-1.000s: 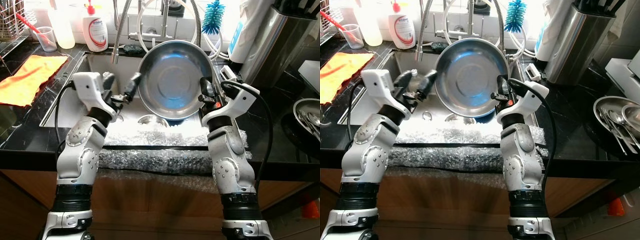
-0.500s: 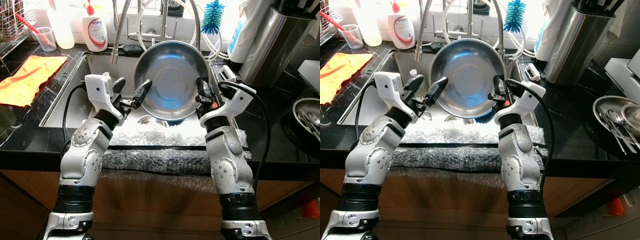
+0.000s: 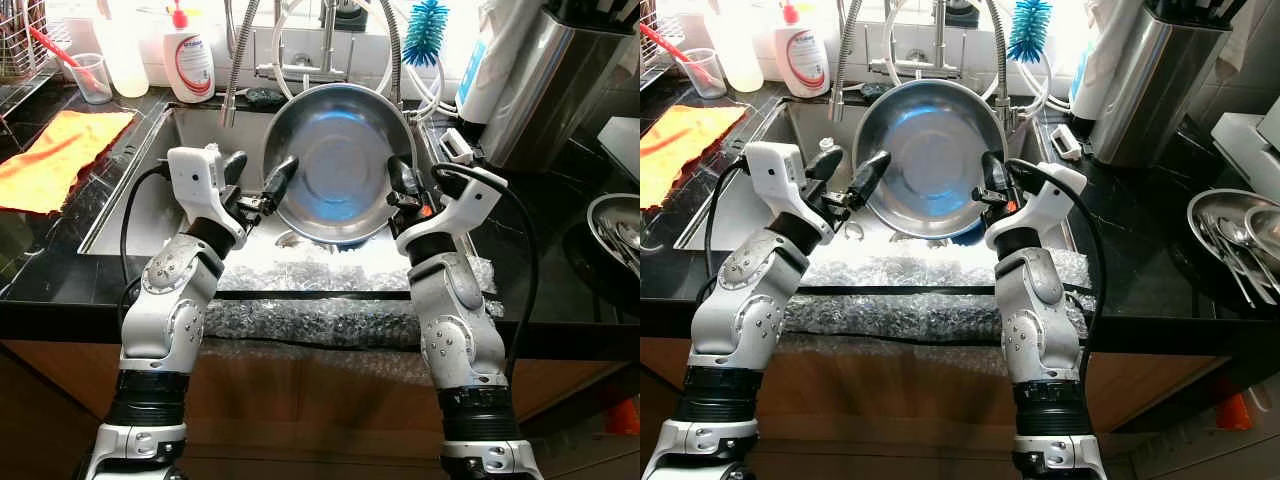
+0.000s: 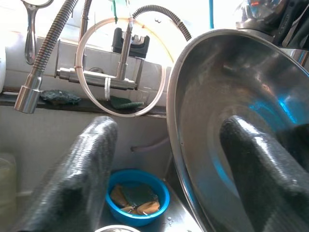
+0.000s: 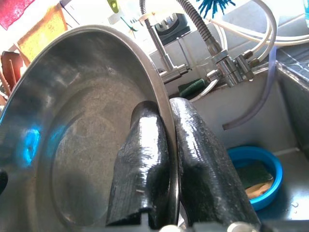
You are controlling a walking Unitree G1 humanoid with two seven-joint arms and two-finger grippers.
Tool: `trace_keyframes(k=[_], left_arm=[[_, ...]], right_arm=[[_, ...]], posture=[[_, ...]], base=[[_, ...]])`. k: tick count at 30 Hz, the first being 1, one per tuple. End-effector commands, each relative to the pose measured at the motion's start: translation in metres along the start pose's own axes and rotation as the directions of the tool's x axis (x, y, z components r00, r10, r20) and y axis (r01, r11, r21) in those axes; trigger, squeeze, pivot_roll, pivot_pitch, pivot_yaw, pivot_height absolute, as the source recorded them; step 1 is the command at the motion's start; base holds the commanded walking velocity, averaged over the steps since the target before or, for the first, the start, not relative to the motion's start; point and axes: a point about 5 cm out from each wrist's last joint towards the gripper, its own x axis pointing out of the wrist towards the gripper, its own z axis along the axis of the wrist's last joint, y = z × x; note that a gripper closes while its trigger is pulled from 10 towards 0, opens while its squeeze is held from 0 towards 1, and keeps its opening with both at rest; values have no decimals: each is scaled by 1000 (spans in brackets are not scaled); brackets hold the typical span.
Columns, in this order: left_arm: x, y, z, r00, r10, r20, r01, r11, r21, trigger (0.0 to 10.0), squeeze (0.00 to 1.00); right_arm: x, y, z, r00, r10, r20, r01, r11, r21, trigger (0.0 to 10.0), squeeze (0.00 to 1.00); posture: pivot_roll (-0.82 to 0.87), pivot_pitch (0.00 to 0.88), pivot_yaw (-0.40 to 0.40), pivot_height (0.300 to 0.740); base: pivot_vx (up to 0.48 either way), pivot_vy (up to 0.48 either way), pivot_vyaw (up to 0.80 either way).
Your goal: Kitchen organization
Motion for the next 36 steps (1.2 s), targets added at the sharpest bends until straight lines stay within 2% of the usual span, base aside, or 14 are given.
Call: trace_keyframes(k=[1,16,30,36], left_arm=[[2,-2,2,1000,-7,8,7,1000,12,0,0],[3,-2,3,1000,-2,18,2,1000,27,0,0],[3,-8,-3,999,-38,-30,40,995,95,0,0],[4,-5,2,1000,-7,2,7,996,93,0,0]], right_arm=[[2,5,2,1000,23,1,-23,1000,2,10000,0],[2,7,2,999,36,0,-36,999,4,10000,0],[2,10,2,999,51,-3,-51,999,3,10000,0],[2,10,1,998,55,-6,-55,998,-1,10000,0]], posture=[[11,63,-62,740],[12,66,-64,740],[14,67,-64,740],[15,66,-66,740]], base=[[0,0,0],[0,0,0],[0,0,0],[0,0,0]])
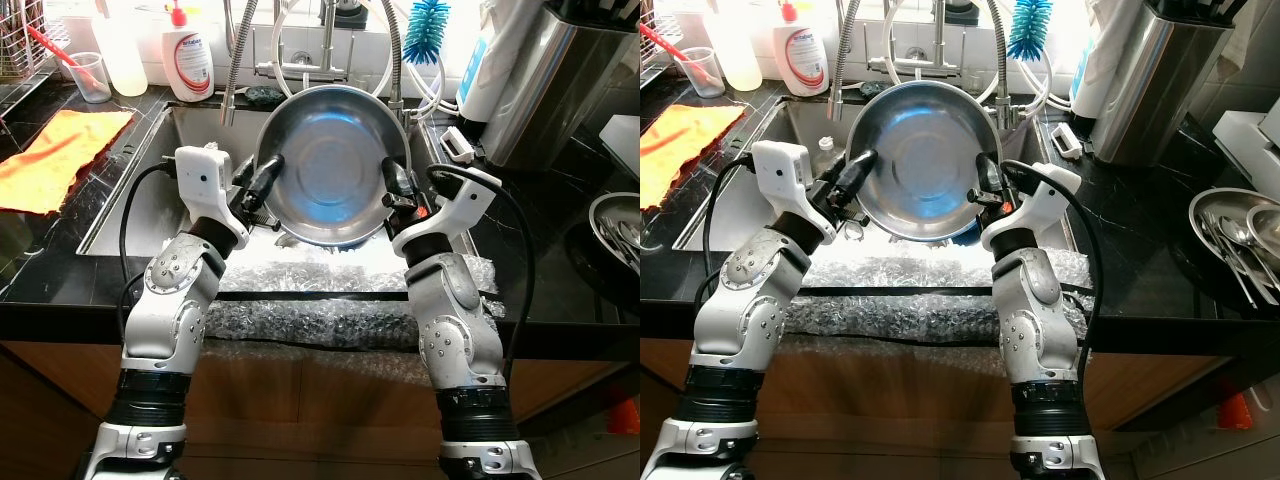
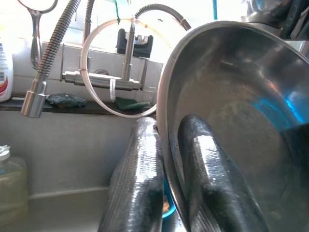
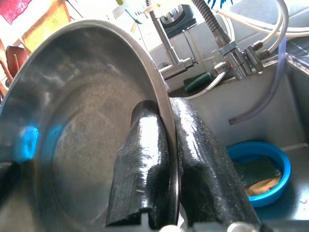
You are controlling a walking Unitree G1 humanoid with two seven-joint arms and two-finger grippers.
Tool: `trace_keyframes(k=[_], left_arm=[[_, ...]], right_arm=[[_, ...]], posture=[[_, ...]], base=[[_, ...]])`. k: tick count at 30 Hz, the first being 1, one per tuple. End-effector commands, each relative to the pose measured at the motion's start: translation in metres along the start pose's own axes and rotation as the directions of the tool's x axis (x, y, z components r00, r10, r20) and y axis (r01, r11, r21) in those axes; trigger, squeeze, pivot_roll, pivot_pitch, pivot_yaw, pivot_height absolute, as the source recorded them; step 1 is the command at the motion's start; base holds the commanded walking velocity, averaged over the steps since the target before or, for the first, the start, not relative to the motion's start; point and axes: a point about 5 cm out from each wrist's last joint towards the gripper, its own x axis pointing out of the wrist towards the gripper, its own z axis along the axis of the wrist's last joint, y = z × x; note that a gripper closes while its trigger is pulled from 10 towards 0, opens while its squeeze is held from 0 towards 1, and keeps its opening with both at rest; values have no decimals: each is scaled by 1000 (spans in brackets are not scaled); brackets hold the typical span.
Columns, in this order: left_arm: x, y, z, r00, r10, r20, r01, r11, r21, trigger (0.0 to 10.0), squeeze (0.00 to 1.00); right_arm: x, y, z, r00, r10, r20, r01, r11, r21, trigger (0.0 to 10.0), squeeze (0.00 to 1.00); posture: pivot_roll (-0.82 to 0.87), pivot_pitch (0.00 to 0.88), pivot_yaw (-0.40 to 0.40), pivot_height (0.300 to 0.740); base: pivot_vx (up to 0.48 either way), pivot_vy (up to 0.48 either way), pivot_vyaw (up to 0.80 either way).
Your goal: Kitchen organization
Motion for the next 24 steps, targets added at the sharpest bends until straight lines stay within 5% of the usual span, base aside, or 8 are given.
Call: trace_keyframes(k=[1,8,9,15,22,23,24], left_arm=[[2,-2,2,1000,-19,1,19,999,43,0,0],[2,-1,4,1000,7,24,-8,999,40,0,0],[3,0,5,999,18,33,-19,999,33,0,0],[4,15,20,984,133,119,-124,989,-85,0,0],[1,37,41,913,331,240,-299,941,-159,0,0],[0,39,43,900,354,252,-323,933,-157,0,0],[-1,40,44,894,366,259,-336,929,-156,0,0]], right_arm=[[2,6,5,999,32,12,-32,999,-11,10000,0],[2,6,5,999,36,10,-36,999,-12,10000,0],[2,6,4,999,36,10,-36,999,-12,10000,1000],[2,6,5,999,38,13,-38,999,-12,10000,1000],[3,7,5,999,40,14,-40,999,-14,10000,1000],[3,7,5,999,40,15,-40,999,-18,10000,0],[3,7,6,999,40,16,-40,999,-20,10000,0]], posture=[[14,66,-67,740],[12,65,-71,740],[15,64,-72,740],[12,62,-72,740],[13,58,-74,740],[13,58,-74,740],[13,58,-74,740]], base=[[0,0,0],[0,0,0],[0,0,0],[0,0,0],[0,0,0],[0,0,0],[0,0,0]])
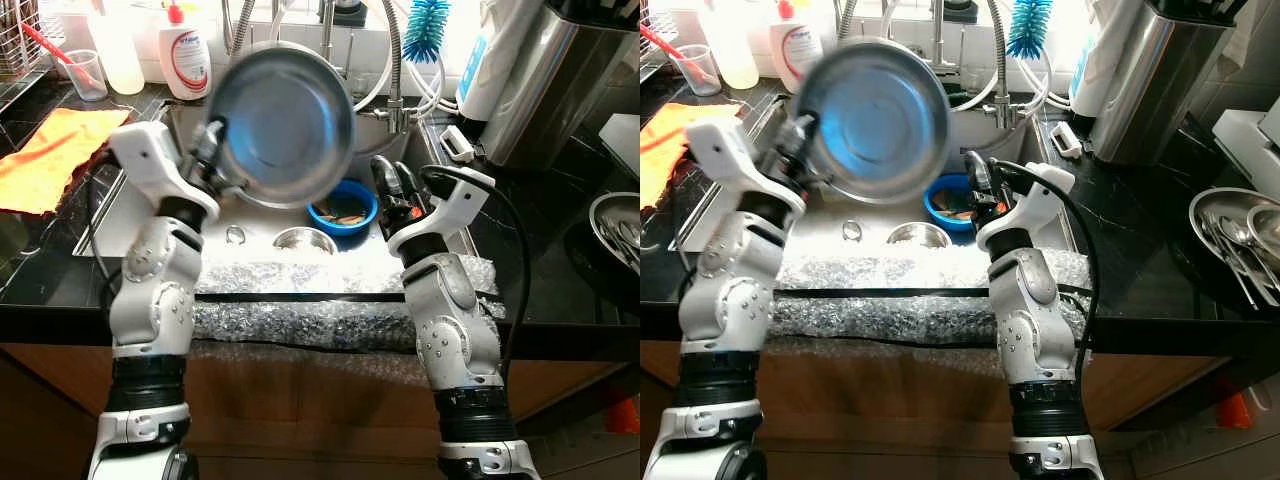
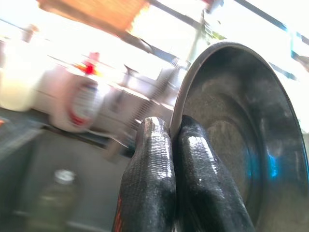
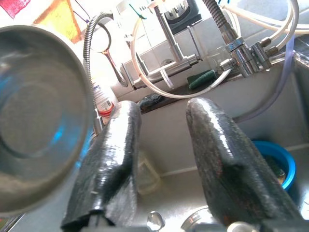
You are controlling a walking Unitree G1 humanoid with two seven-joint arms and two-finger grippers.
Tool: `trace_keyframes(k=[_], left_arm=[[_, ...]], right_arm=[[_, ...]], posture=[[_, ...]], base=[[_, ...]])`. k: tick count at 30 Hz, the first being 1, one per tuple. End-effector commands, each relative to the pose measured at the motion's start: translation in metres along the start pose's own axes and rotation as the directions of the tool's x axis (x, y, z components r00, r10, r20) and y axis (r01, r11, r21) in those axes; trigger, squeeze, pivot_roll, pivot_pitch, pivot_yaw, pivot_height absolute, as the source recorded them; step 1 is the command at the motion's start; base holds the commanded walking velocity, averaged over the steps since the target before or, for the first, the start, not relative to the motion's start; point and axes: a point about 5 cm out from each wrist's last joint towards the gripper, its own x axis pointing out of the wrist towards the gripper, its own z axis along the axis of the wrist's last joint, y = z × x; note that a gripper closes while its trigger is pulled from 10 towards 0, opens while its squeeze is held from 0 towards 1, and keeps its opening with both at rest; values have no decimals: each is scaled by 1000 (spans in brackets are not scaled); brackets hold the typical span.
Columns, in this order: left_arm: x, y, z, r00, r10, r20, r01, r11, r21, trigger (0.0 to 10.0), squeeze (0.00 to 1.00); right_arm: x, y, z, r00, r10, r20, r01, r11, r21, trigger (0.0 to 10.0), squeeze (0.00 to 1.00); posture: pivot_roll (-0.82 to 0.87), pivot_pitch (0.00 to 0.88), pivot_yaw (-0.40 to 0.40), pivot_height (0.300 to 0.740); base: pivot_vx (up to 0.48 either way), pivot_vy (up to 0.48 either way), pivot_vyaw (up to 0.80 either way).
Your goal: Kitchen organization
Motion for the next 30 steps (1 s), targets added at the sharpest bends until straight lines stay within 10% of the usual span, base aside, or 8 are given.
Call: trace_keyframes(k=[1,3,4,13,30], left_arm=[[4,-2,9,998,29,58,-32,998,52,0,0],[5,-1,12,996,41,80,-52,989,138,4353,0],[5,-1,12,996,41,84,-55,983,175,10000,0],[0,18,-8,999,11,-32,3,913,408,10000,0],[25,6,-46,984,-31,-177,129,810,572,10000,0]], right_arm=[[2,4,8,999,14,29,-14,1000,-27,10000,0],[1,3,12,999,1,53,4,995,-99,10000,0],[-1,2,16,997,-3,73,14,988,-152,10000,0],[-44,-27,37,980,-112,166,176,878,-445,10000,0],[-86,-33,20,969,-223,104,245,838,-487,10000,0]], posture=[[10,59,-75,740],[9,60,-76,740],[5,60,-76,740],[-29,68,-68,740],[-30,67,-62,740]], base=[[0,0,0],[0,0,0],[0,0,0],[0,0,0],[0,0,0]])
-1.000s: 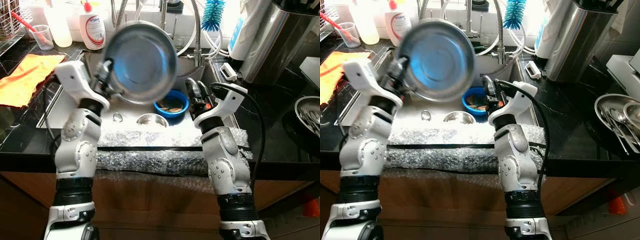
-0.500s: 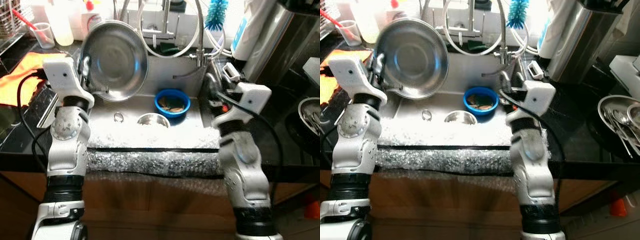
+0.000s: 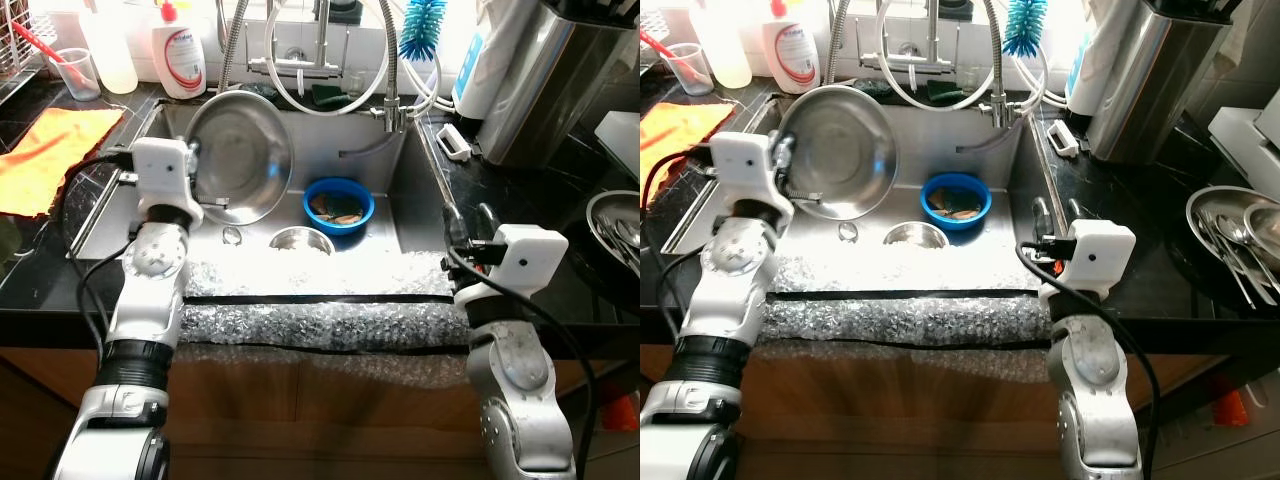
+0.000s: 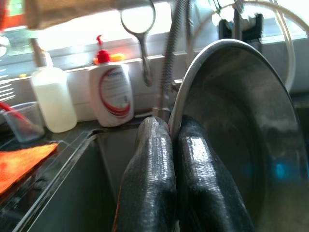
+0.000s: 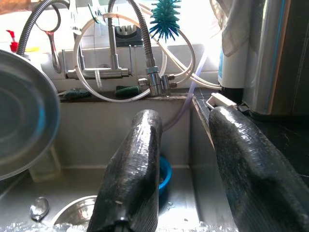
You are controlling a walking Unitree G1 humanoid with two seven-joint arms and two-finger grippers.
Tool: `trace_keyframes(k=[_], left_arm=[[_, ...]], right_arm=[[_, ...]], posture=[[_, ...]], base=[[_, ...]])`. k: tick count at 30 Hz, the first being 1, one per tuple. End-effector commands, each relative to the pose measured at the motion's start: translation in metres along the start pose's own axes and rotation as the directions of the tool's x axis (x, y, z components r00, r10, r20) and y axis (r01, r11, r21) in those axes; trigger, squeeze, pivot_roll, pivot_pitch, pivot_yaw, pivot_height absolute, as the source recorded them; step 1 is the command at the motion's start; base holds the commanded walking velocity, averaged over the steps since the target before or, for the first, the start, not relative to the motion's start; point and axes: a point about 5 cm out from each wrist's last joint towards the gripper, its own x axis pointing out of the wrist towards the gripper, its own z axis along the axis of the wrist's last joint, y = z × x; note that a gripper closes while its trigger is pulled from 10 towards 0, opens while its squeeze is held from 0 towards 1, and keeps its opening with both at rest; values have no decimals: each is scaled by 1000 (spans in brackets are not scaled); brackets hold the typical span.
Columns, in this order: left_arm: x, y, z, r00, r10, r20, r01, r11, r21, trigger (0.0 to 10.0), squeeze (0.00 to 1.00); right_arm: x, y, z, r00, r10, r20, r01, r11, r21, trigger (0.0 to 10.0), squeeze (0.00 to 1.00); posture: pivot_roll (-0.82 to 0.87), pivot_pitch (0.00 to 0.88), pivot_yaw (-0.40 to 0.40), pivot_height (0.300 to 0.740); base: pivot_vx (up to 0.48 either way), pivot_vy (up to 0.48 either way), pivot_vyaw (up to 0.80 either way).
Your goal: Kitchen organization
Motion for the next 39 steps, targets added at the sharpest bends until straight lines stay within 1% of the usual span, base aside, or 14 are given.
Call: trace_keyframes(k=[1,4,6,12,14,15,19,20,21,22,32,33,36,39], left_arm=[[6,-5,1,999,-33,-6,34,998,54,10000,0],[15,-13,-9,991,-87,-104,98,989,111,10000,0],[18,-15,-13,984,-105,-141,125,982,144,10000,0],[19,-23,-26,956,-173,-236,216,962,169,10000,0],[17,-27,-33,939,-201,-281,254,953,166,10000,0],[17,-27,-33,939,-201,-281,254,953,166,10000,0],[9,-34,-50,892,-253,-374,323,937,136,10000,0],[9,-34,-50,892,-253,-374,323,937,136,10000,0],[4,-37,-56,874,-268,-406,339,934,115,10000,0],[3,-38,-59,866,-274,-418,346,932,106,10000,0],[-2,-40,-68,829,-297,-475,367,928,61,10000,0],[-3,-41,-69,822,-306,-481,371,928,44,10000,1000],[-4,-42,-70,817,-317,-482,378,925,34,10000,1000],[-4,-41,-68,825,-315,-469,370,929,26,10000,1000]], right_arm=[[-3,0,4,1000,-5,7,5,1000,-4,10000,0],[-4,4,4,1000,1,-4,-1,1000,3,10000,0],[-4,6,4,1000,4,-5,-4,1000,8,10000,0],[-3,11,4,1000,14,-7,-14,1000,14,10000,0],[-3,12,4,1000,19,-10,-19,1000,16,10000,0],[-3,12,4,1000,19,-10,-19,1000,16,10000,0],[-1,15,3,999,29,-14,-29,999,21,10000,0],[-1,15,3,999,29,-14,-29,999,21,10000,0],[0,16,3,999,34,-17,-33,999,22,10000,0],[0,16,3,999,36,-17,-35,999,24,10000,0],[2,21,3,998,55,-24,-54,998,37,10000,0],[2,21,3,998,57,-25,-56,998,39,10000,0],[3,22,3,998,58,-25,-57,998,39,10000,0],[3,23,3,998,62,-26,-61,997,40,10000,0]], posture=[[-30,67,-62,740],[-29,68,-59,740],[-31,68,-58,740],[-33,63,-57,740],[-33,63,-57,740],[-33,63,-57,740],[-32,65,-61,740],[-32,65,-61,740],[-32,66,-61,740],[-30,68,-62,740],[-31,71,-64,740],[-30,70,-64,740],[-29,69,-64,740],[-29,69,-64,740]], base=[[0,0,0],[0,0,0],[0,0,0],[0,0,0],[0,0,0],[0,0,0],[0,0,0],[0,0,0],[0,0,0],[0,0,0],[0,0,0],[0,0,0],[0,0,0],[0,0,0]])
